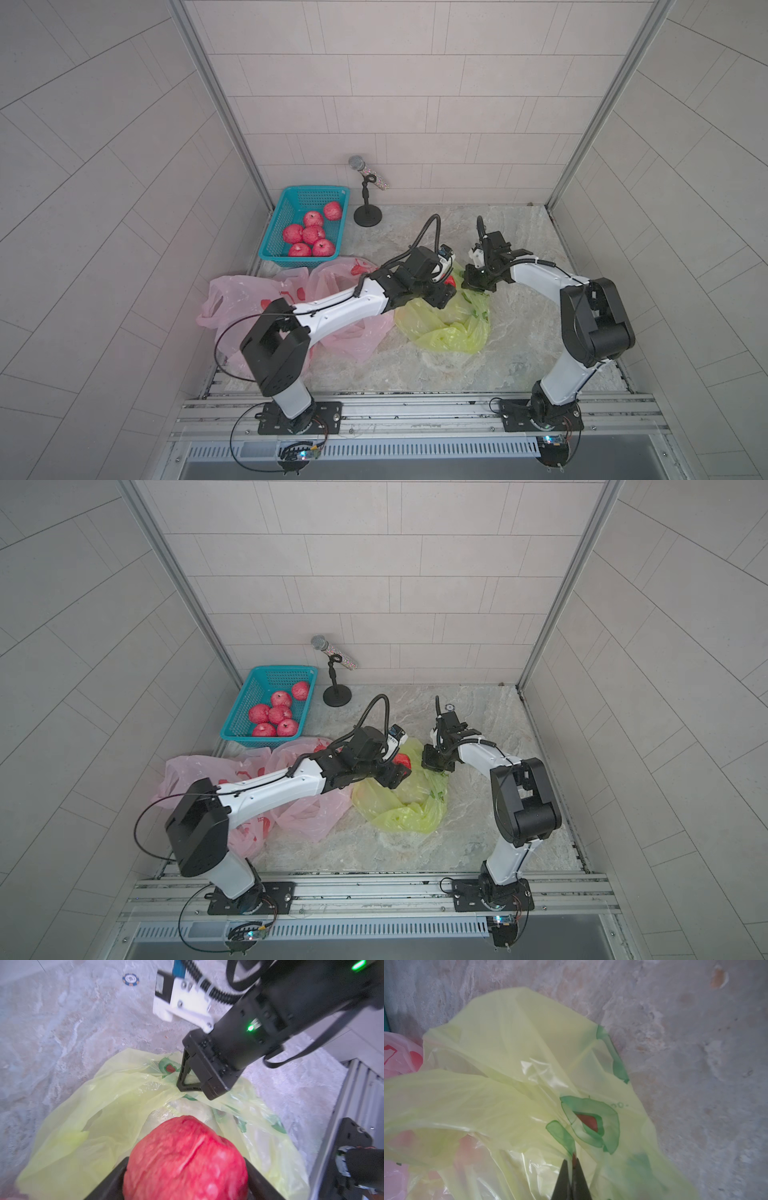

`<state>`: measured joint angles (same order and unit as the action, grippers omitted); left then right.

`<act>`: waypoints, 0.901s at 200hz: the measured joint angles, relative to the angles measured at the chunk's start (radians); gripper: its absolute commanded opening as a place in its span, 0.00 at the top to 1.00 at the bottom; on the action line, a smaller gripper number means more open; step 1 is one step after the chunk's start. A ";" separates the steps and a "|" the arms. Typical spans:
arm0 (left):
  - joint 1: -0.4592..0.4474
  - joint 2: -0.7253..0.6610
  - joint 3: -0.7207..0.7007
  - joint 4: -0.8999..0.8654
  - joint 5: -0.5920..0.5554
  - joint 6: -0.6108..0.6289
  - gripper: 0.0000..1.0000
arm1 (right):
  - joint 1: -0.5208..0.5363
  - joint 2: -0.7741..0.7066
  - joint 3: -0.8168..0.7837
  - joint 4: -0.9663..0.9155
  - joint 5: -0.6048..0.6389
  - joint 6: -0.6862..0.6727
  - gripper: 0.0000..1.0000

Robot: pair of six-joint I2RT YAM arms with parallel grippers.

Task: Untie the knot of a plastic bag & take out the apple
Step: Pick up the apple from the plastic bag, then place the apple in the basket.

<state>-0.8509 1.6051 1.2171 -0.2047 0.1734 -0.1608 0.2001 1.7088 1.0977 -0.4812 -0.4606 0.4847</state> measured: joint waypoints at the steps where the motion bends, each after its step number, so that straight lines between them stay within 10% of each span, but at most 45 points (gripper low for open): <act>1: 0.003 -0.006 -0.001 -0.003 0.000 -0.001 0.35 | 0.000 0.000 0.000 0.000 -0.001 -0.001 0.82; 40: 0.144 -0.144 -0.013 -0.064 0.002 -0.034 0.35 | 0.002 -0.028 0.003 -0.008 -0.002 -0.002 0.38; 56: 0.219 -0.153 -0.003 -0.093 0.005 -0.045 0.35 | 0.007 -0.055 0.012 -0.020 0.000 -0.013 0.00; 180: 0.706 0.138 0.331 -0.237 0.007 -0.076 0.33 | 0.044 -0.280 0.131 -0.179 0.067 -0.093 0.00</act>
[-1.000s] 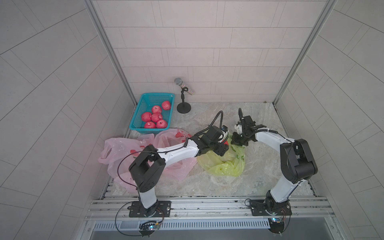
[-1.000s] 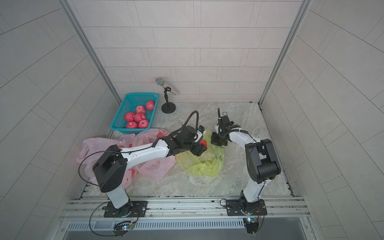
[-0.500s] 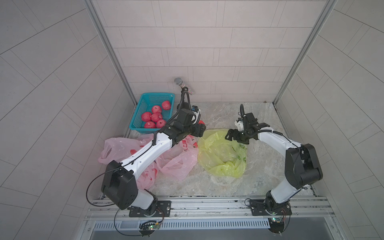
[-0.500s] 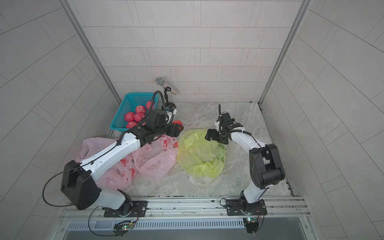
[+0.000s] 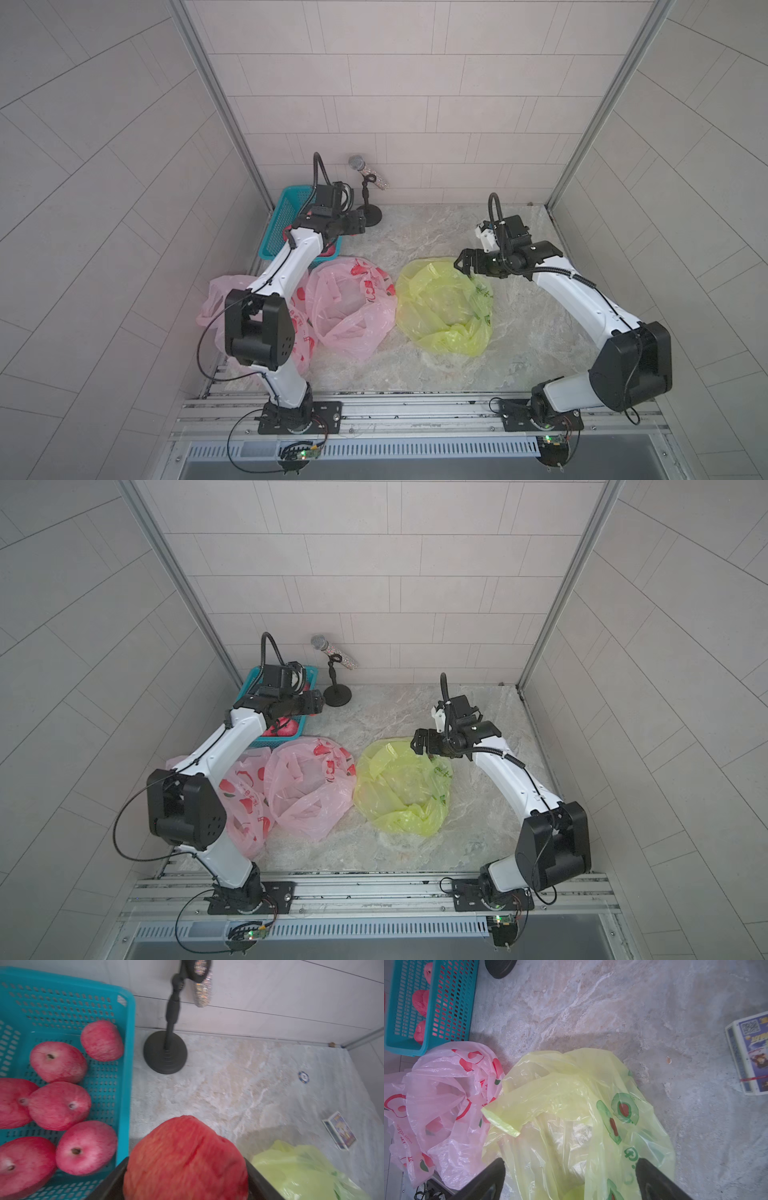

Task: Untie the knot of a plastic bag & take out the apple
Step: Place the apple in the basket.

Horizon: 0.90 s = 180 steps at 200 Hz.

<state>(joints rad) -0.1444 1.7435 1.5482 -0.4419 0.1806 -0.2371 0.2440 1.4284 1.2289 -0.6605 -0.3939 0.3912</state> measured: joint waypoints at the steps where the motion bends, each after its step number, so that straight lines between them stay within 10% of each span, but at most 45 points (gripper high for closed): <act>1: 0.003 0.002 0.002 -0.001 0.000 0.000 0.33 | 0.000 -0.001 0.003 -0.002 0.000 -0.002 0.00; 180: 0.164 0.486 0.297 0.078 -0.042 -0.011 0.24 | -0.040 0.197 0.217 -0.100 -0.004 -0.093 0.00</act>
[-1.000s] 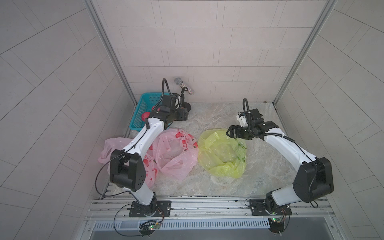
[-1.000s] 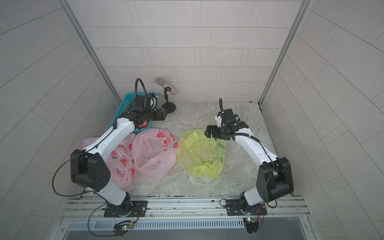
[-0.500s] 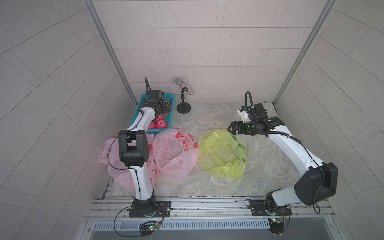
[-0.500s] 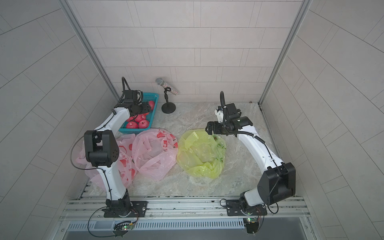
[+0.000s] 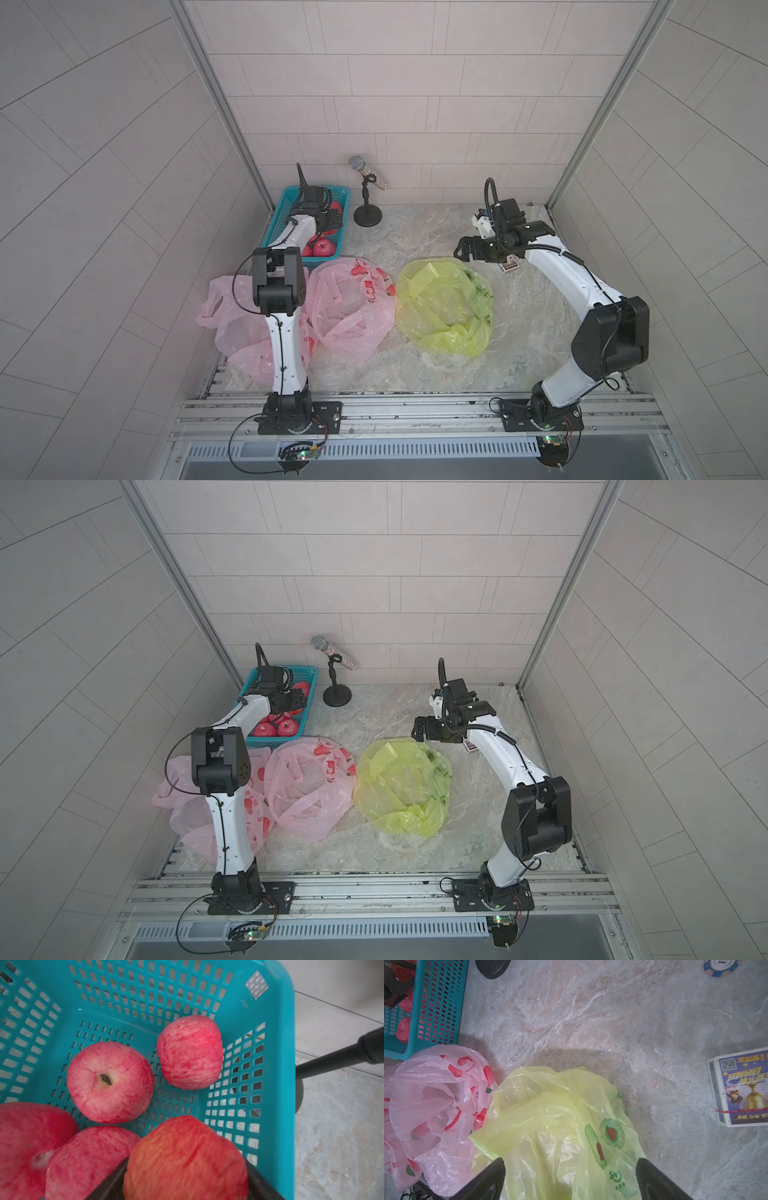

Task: Untie the knot of a plastic bag & take out the apple
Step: Place the apple in the basket.

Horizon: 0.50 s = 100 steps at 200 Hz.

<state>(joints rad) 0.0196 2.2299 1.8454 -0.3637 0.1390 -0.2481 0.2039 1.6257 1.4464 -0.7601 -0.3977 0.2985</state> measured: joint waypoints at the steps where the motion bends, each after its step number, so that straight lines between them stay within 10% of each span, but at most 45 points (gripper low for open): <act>1: 0.000 0.000 0.000 0.000 0.000 0.000 0.24 | 0.000 0.001 0.000 0.000 0.000 0.000 0.00; 100: 0.006 0.031 0.014 0.056 0.017 -0.011 0.10 | 0.000 0.018 0.020 -0.005 -0.006 0.001 0.00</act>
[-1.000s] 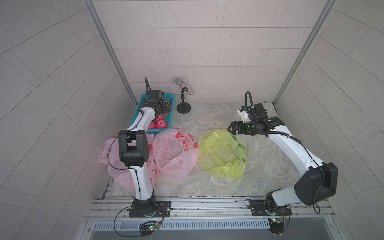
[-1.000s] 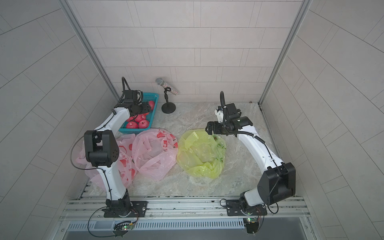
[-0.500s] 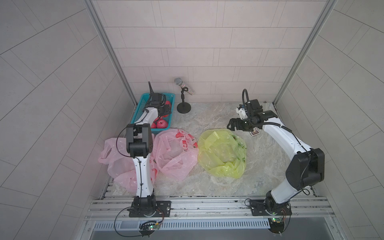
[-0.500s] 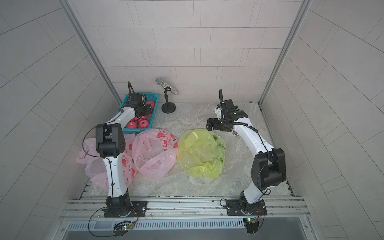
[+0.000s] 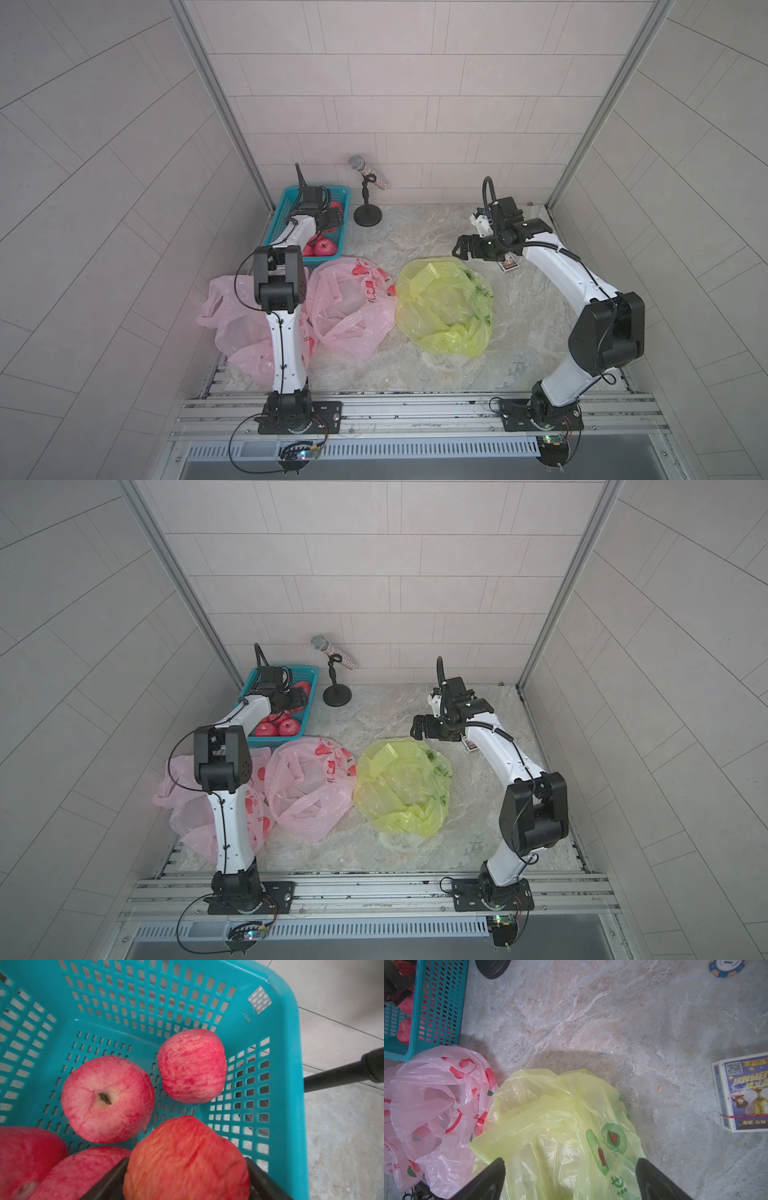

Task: Untie the knot of a plastic bag & take out the apple
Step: Place the apple in the basket.

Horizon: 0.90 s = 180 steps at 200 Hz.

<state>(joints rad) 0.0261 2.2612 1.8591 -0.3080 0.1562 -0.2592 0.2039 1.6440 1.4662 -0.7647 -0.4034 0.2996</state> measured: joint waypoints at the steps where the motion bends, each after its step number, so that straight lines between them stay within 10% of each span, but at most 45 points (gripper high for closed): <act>1: 0.000 0.000 0.000 0.000 0.000 0.000 0.10 | 0.000 0.000 0.000 0.000 0.000 0.000 0.00; 180: -0.001 -0.111 -0.042 0.006 0.028 0.010 0.00 | -0.006 0.000 0.005 -0.002 0.028 0.003 0.00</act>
<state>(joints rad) 0.0254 2.1506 1.8168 -0.3016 0.1844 -0.2493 0.1978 1.6440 1.4712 -0.7670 -0.3756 0.3031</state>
